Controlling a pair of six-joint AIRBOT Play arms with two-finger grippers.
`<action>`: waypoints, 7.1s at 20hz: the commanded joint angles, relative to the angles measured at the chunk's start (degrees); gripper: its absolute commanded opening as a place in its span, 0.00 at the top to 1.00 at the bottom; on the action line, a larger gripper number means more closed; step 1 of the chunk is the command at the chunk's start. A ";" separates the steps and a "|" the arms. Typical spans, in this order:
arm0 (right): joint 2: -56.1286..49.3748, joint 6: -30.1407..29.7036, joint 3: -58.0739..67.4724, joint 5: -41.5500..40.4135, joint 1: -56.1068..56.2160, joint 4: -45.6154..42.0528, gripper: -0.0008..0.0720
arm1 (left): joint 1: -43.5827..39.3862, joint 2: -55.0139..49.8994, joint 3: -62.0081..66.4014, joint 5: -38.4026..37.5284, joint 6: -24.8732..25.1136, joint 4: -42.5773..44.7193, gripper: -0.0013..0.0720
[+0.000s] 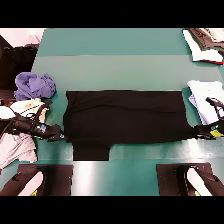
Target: Fold the shirts.
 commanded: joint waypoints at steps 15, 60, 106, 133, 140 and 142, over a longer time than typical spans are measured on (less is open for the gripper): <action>-25.62 5.20 24.30 -7.89 11.74 2.91 0.97 | 0.02 -19.15 22.67 27.91 -0.42 -7.02 0.95; -30.45 -13.66 25.11 -5.75 1.44 41.92 0.97 | -34.84 -43.69 46.14 30.51 -6.86 -6.25 0.95; -56.74 -5.53 66.62 -12.90 55.36 31.98 0.20 | -4.00 -30.86 64.67 4.74 -3.69 19.43 0.95; -64.13 -5.22 46.05 -29.73 46.07 57.90 0.96 | -4.00 -30.91 61.66 5.07 -3.26 16.74 0.95; -48.02 -5.16 39.80 -25.77 28.92 47.21 0.97 | -5.55 -30.91 61.64 4.44 -3.30 11.98 0.95; -42.27 -5.16 35.08 -26.05 20.04 47.23 0.97 | -8.79 -30.91 61.64 6.60 -3.32 12.00 0.95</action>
